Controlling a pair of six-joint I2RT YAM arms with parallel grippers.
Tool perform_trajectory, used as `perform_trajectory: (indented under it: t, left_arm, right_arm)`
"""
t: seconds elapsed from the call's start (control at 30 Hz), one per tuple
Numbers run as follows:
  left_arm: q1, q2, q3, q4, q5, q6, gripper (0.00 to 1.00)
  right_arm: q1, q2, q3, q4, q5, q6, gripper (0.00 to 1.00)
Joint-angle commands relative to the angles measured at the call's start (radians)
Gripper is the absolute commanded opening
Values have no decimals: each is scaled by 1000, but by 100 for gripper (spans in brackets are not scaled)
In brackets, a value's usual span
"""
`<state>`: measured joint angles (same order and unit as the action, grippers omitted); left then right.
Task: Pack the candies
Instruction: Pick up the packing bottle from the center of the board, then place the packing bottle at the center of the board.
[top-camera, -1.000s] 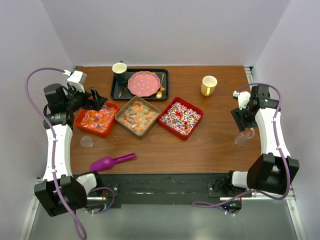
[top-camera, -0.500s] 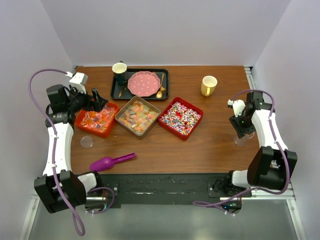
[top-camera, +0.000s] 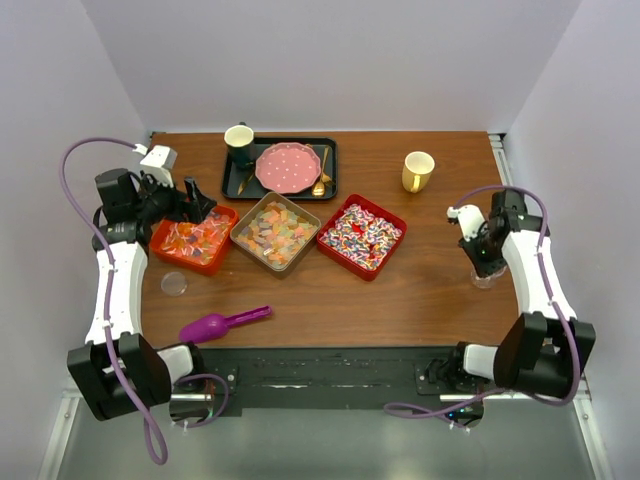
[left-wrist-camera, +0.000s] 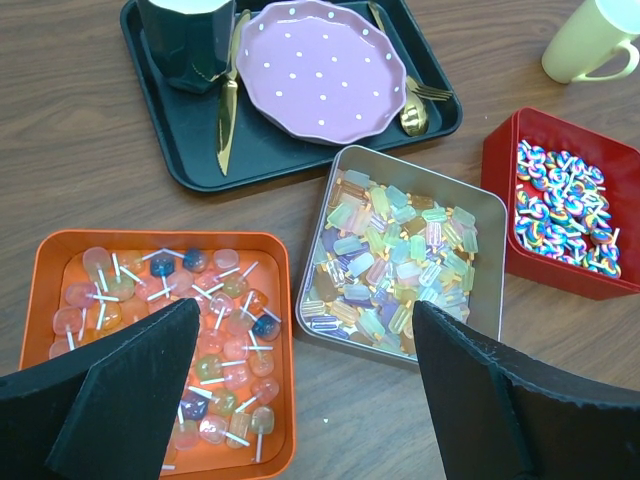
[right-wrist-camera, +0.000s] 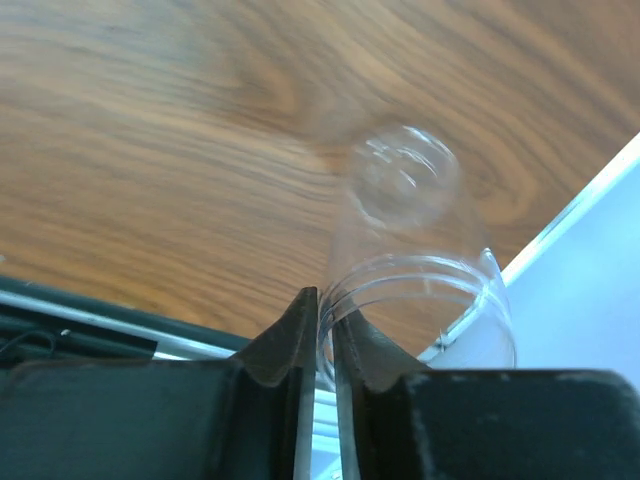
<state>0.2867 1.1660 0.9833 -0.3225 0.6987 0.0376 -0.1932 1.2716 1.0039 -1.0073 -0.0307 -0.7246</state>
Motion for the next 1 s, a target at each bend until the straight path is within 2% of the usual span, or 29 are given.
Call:
perform_trajectory:
  t: [0.0, 0.1, 0.13, 0.2, 0.23, 0.43, 0.6, 0.73, 0.83, 0.97]
  left_arm:
    - [3, -2, 5, 39, -7, 15, 92]
    - [2, -9, -8, 51, -16, 16, 92]
    - [2, -9, -6, 51, -15, 18, 92]
    - [3, -8, -2, 50, -7, 21, 92]
    - [3, -5, 0, 49, -5, 22, 92]
    - [2, -11, 9, 20, -7, 54, 92]
    - [3, -26, 0, 5, -18, 91, 92]
    - [2, -29, -17, 3, -37, 111, 92]
    - [2, -35, -29, 8, -80, 131, 93]
    - [3, -45, -37, -36, -68, 208, 95]
  right_arm:
    - [116, -81, 62, -100, -83, -33, 10]
    - [294, -117, 140, -171, -136, 6, 9]
    - [398, -121, 165, -194, -144, 23, 8]
    - [500, -118, 228, -209, -153, 59, 8]
    - [600, -111, 248, -226, -150, 68, 7]
    - [947, -35, 354, -281, -81, 93, 5]
    - [1132, 20, 355, -281, -34, 64, 4]
    - [1335, 78, 346, -260, -31, 44, 4]
    - [1419, 135, 358, -228, -32, 42, 4]
    - [1439, 205, 374, -185, -51, 37, 3]
